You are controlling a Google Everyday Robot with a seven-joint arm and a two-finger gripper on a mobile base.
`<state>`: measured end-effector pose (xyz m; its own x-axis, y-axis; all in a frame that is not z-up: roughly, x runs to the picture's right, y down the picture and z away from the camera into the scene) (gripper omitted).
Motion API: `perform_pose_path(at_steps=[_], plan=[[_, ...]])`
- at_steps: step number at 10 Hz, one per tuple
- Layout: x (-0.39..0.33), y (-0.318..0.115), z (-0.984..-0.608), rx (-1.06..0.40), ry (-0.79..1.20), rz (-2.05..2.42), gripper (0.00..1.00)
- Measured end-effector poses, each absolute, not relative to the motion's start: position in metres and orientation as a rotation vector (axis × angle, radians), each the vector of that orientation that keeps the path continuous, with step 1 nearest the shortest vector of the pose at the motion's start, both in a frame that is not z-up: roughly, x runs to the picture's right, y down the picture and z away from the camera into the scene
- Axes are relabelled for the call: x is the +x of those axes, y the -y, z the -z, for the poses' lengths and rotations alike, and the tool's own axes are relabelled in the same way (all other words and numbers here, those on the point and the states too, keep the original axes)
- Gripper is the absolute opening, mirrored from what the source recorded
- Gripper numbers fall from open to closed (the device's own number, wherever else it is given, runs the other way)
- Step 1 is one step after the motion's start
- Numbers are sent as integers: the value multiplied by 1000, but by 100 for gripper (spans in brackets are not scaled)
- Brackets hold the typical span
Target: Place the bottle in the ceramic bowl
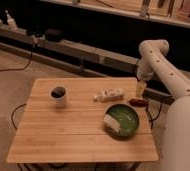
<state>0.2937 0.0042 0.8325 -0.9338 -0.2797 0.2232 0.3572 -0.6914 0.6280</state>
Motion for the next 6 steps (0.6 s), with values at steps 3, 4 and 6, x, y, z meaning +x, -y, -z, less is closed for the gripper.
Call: perform_pose_path(at_steps=[3, 4, 6], plan=[[291, -4, -833, -136, 1005, 2611, 80], [284, -2, -834, -80, 1009, 2637, 80], [263, 8, -839, 112, 996, 2727, 80]])
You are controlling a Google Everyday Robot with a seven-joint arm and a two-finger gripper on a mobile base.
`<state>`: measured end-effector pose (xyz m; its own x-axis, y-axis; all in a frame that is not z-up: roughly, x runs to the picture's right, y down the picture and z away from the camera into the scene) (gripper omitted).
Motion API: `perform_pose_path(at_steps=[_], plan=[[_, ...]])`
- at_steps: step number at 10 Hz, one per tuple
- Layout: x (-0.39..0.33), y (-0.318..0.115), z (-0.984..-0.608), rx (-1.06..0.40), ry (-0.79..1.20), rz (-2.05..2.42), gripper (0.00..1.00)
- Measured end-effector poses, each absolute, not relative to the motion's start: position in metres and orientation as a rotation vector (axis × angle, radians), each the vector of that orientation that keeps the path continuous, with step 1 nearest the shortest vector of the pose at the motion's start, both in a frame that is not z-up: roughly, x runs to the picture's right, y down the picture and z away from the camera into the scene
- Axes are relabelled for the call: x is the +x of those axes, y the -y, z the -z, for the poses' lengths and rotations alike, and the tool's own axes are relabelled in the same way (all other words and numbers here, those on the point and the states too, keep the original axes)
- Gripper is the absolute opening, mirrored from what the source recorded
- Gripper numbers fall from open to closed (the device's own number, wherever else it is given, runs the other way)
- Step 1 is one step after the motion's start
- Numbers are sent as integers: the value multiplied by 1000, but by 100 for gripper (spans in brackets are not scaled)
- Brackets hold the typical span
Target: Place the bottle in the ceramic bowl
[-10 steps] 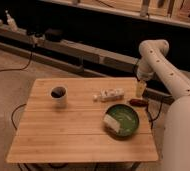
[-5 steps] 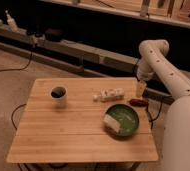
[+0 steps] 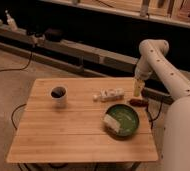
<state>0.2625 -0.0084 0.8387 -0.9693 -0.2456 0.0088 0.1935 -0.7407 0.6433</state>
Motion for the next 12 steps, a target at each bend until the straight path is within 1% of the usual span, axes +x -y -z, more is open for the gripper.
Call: perform_pose_path(at_steps=[1, 3, 12], plan=[[256, 11, -839, 185, 1000, 2794, 80], [256, 11, -839, 218, 1011, 2847, 80], [254, 14, -844, 229, 987, 2863, 80]])
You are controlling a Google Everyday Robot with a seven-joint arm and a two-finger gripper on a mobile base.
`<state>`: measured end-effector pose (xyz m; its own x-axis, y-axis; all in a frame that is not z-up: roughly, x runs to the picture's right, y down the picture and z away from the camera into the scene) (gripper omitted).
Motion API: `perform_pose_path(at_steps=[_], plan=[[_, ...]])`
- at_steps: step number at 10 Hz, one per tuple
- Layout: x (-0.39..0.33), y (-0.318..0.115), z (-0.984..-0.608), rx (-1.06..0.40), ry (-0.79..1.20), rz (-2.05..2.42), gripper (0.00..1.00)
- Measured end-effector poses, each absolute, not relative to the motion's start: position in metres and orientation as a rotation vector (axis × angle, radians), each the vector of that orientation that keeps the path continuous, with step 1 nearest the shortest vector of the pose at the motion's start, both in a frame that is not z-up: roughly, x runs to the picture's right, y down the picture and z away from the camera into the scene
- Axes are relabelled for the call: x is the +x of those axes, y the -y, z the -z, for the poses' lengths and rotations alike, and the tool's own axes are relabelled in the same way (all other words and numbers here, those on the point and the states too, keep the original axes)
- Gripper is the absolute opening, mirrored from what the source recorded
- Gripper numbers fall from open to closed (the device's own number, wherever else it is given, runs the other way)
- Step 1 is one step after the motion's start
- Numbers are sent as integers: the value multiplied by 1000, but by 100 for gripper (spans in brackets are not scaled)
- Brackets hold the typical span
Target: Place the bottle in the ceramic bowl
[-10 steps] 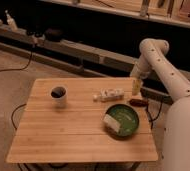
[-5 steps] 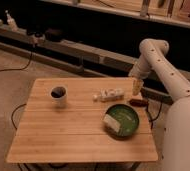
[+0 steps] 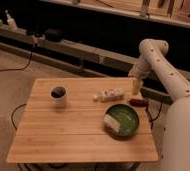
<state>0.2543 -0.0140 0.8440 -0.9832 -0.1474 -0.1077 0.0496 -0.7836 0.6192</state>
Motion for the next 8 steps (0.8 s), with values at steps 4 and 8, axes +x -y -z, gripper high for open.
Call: perform_pose_path(at_steps=[4, 8], plan=[[250, 14, -848, 241, 980, 2866, 80], [250, 15, -848, 244, 979, 2867, 80]])
